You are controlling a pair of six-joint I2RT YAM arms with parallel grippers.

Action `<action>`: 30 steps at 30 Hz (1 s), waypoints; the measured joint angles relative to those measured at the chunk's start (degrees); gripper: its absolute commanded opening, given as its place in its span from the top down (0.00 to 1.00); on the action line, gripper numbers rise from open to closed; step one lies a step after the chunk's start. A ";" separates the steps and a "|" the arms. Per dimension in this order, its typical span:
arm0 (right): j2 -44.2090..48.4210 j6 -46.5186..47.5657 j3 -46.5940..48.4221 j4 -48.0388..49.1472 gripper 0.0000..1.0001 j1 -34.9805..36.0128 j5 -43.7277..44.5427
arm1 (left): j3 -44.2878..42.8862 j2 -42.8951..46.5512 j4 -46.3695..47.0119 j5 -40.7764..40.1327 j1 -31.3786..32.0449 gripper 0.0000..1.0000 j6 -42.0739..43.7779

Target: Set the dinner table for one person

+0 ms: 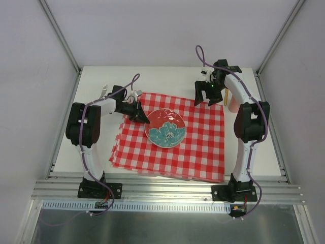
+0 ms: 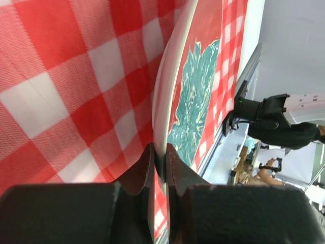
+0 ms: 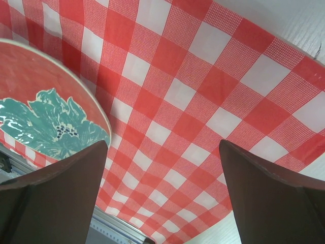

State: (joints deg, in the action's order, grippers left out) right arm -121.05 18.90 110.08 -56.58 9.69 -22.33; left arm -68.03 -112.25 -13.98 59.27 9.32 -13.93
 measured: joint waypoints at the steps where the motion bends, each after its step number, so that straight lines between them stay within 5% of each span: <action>1: -0.04 0.02 0.00 0.00 0.03 0.00 0.02 | 0.28 0.61 0.00 -0.22 0.15 1.00 0.04; 16: -0.94 0.24 0.02 0.15 0.03 0.11 0.33 | 0.44 -0.92 -2.10 -0.35 4.52 0.99 0.33; 19: -1.01 0.31 0.02 0.17 0.03 0.11 0.46 | -3.08 -4.44 -2.34 -0.44 4.50 0.79 0.24; 24: -1.16 0.85 0.02 0.17 0.03 0.09 0.48 | -6.36 -6.08 -2.78 0.20 4.50 0.64 0.22; 27: -1.18 0.96 0.02 0.20 0.03 -0.02 0.46 | -6.73 -6.05 -3.30 0.20 4.52 0.28 0.96; 29: -1.16 1.07 -0.07 0.20 0.03 -0.13 0.46 | -6.71 -5.92 -4.17 0.09 4.48 0.24 1.31; 30: -1.16 1.07 -0.13 0.17 0.03 -0.17 0.44 | -6.71 -5.73 -4.85 0.02 4.46 0.10 1.46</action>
State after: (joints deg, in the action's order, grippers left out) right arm -122.21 19.97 109.95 -56.40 9.52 -21.89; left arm -74.74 -117.97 -18.83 59.29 13.78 -12.47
